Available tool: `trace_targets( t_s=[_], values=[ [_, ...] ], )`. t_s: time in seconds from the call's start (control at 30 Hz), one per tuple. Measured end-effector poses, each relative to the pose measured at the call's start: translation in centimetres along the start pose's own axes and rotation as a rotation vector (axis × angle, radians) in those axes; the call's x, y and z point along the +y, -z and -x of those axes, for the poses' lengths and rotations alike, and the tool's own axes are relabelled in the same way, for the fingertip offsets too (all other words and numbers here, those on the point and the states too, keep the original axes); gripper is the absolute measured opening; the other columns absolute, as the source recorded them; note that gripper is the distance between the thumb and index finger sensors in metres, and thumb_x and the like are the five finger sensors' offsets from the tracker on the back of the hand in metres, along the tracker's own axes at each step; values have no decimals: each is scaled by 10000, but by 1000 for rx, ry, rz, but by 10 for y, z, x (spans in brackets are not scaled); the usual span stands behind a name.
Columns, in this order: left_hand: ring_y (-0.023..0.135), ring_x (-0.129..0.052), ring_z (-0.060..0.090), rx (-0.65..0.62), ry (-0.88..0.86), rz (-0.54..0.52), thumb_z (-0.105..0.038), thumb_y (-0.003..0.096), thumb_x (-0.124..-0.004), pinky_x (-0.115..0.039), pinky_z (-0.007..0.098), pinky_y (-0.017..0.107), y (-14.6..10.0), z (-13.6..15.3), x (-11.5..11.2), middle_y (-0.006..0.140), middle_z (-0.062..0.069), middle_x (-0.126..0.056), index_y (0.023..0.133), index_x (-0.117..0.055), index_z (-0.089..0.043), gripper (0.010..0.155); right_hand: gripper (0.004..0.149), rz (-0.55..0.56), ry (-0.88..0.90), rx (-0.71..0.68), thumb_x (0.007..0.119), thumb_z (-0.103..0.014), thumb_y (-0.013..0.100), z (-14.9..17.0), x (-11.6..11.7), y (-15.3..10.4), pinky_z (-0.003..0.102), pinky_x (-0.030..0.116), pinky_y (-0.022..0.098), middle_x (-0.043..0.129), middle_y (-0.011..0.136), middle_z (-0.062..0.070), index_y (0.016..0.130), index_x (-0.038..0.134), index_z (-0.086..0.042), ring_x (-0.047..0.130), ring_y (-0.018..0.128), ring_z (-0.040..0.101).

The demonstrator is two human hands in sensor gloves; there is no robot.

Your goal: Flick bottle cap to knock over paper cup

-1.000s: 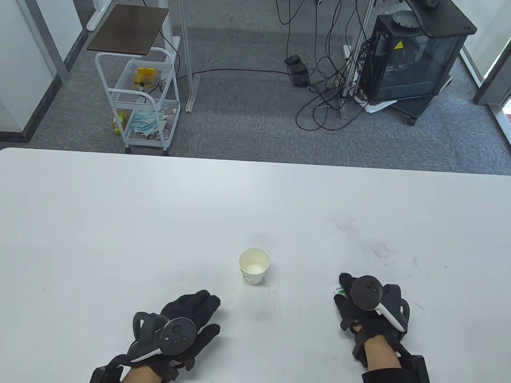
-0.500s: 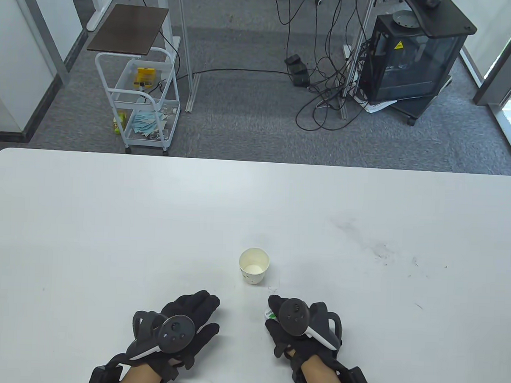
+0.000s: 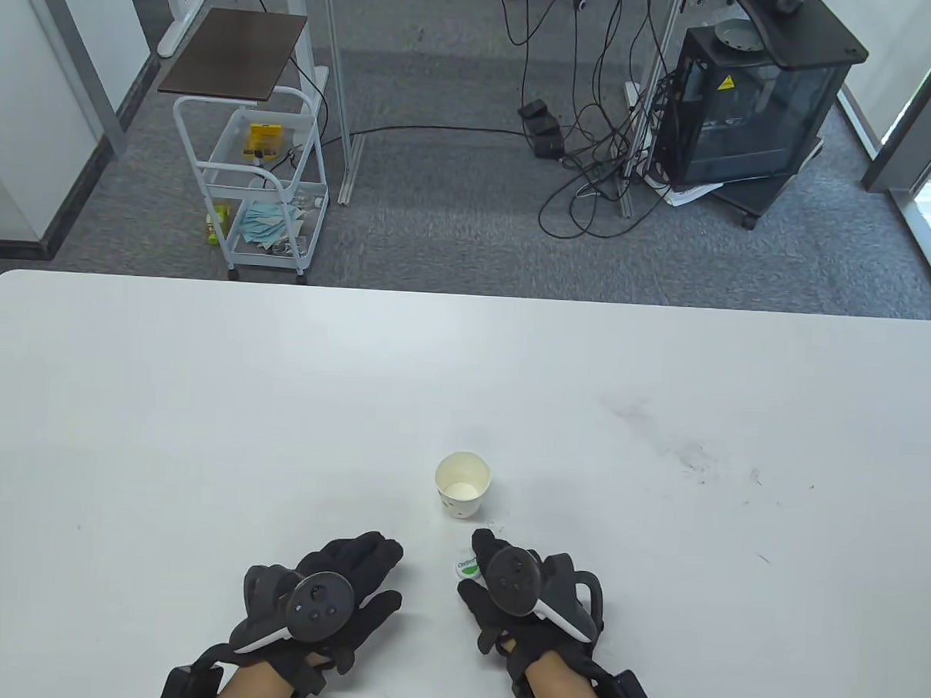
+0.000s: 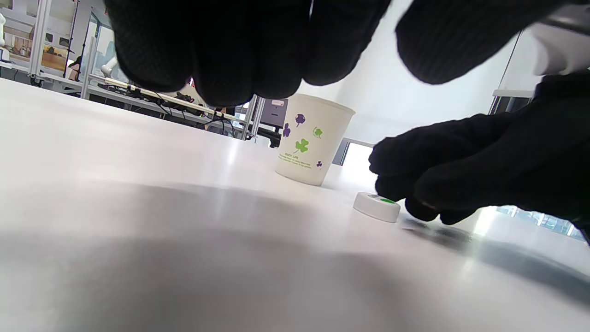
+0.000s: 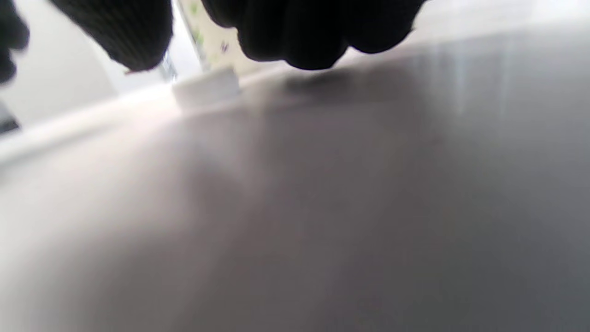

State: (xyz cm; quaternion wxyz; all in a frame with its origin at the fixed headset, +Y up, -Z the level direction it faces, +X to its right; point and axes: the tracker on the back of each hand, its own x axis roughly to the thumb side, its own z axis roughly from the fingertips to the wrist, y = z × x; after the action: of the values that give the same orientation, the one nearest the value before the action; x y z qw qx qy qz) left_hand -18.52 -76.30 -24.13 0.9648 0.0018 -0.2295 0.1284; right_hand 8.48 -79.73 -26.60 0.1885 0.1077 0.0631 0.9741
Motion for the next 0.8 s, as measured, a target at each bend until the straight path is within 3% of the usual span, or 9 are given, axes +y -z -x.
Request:
trace_targets(
  t_s=[0.1,0.17,0.23,0.37,0.8],
  values=[
    [941,-812,301,15,9,-1,-633,480,-689,-742,490,668,0,0,-3,1112,44,-684,1054,-607,-320,659,603,5,116,55,827,-430,535,17,-2,-6,541,601,693,651,1058,119,1035,592,-190,647,957,382],
    [940,-813,299,32,15,7,-633,480,-689,-742,491,668,0,2,-4,1112,41,-683,1053,-608,-321,657,405,-81,202,74,827,-421,547,25,5,-6,553,474,754,570,1100,120,886,702,-237,521,1029,379],
    [939,-814,300,41,14,7,-632,479,-689,-742,489,668,-1,3,-5,1111,43,-684,1053,-608,-320,658,350,-170,161,46,828,-451,543,23,9,-2,550,349,786,490,1135,100,812,725,-254,374,1079,361],
    [939,-813,300,56,14,18,-634,479,-686,-741,489,669,-2,4,-6,1111,41,-684,1054,-604,-322,659,323,-241,123,12,792,-450,584,14,18,-1,569,239,788,321,1168,120,821,709,-246,211,1102,373],
    [939,-815,300,84,8,24,-632,480,-685,-740,491,669,-1,9,-7,1111,42,-685,1053,-605,-320,658,325,-275,111,-15,777,-464,600,7,23,3,540,222,797,291,1166,69,843,703,-261,199,1112,330]
  ],
)
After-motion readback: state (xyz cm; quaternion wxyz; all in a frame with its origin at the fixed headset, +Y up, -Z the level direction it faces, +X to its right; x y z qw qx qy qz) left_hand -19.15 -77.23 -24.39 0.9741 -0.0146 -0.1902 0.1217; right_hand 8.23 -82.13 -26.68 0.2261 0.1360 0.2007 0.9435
